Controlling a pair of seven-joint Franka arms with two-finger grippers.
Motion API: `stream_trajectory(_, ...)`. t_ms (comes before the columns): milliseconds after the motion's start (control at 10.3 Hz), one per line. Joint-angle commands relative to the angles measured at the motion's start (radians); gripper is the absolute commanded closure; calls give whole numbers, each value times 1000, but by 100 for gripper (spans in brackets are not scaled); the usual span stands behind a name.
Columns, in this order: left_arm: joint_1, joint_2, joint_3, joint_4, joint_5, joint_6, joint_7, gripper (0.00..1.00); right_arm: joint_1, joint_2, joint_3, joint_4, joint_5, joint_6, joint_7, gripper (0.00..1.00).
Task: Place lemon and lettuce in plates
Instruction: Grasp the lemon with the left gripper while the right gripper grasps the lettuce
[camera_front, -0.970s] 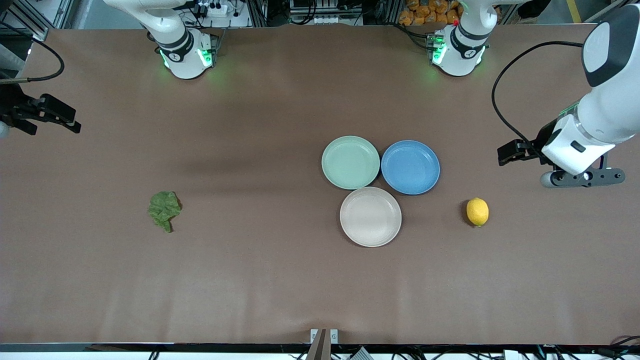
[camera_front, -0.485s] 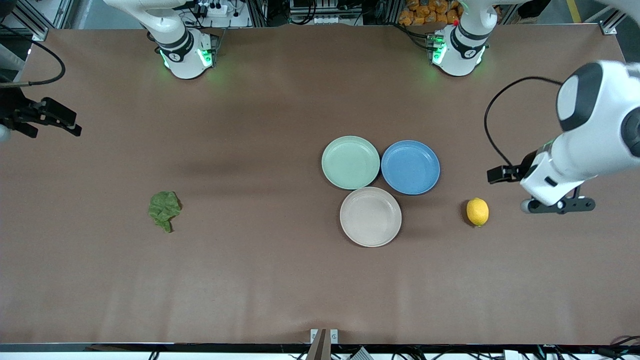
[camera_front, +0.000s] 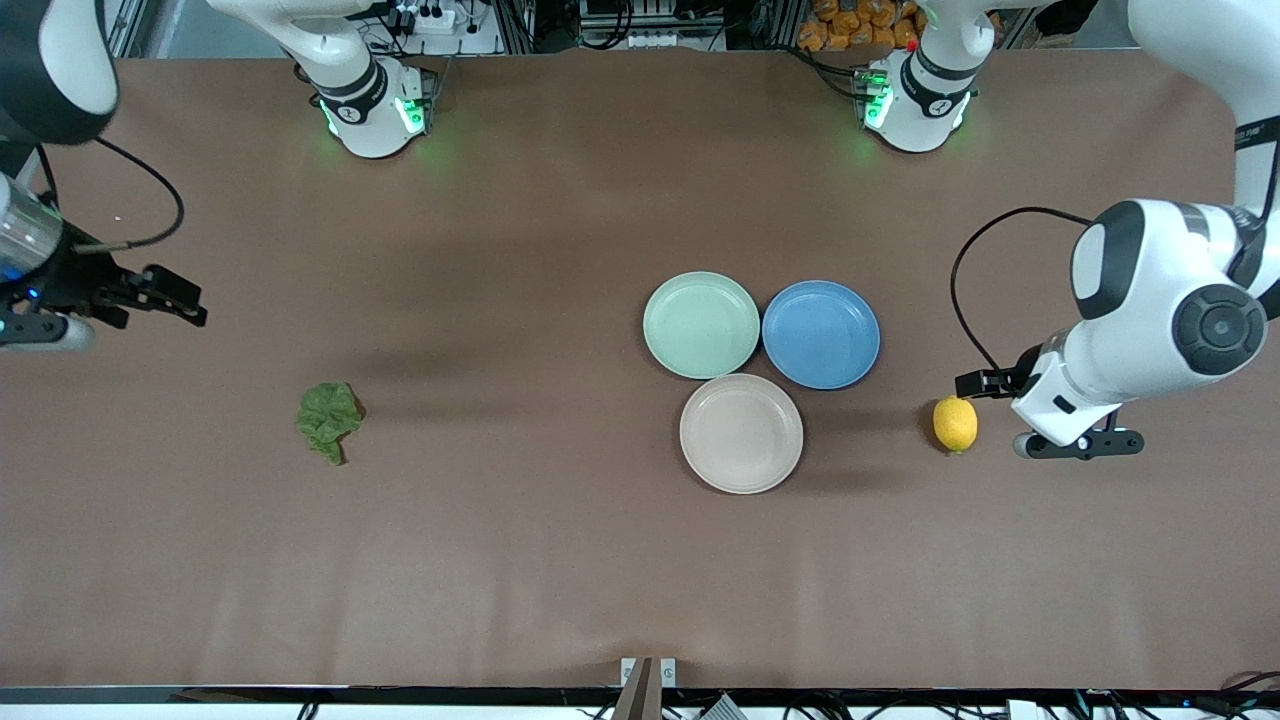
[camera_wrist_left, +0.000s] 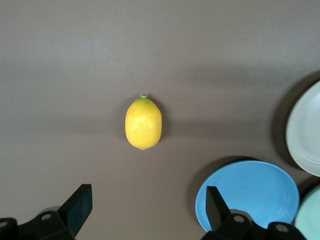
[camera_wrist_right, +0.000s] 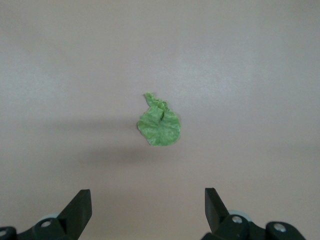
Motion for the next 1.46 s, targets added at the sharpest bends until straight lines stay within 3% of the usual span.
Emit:
stream_trajectory(0,11,39,-3,-34,47,73,22,0,-6,20,0,-133,15,173,0,0)
stream_trajectory(194,11,94,-3,-32,62,101,22,0,-6,78,2,-213,15,331,-2,0)
stream_trajectory(776,13,217,-3,-35,114,170,22,0,6,425,6,-218,15,715,-7,0)
stream_trajectory(1164,26,263,-3,-32,185,215,22,0,1,525,20,-215,21,838,6,1)
stream_trajectory(1261,26,272,-3,-32,183,224,22,0,3,525,22,-218,21,841,6,23)
stream_trajectory(1358,26,277,-3,-31,183,224,22,0,4,528,23,-218,21,847,6,60)
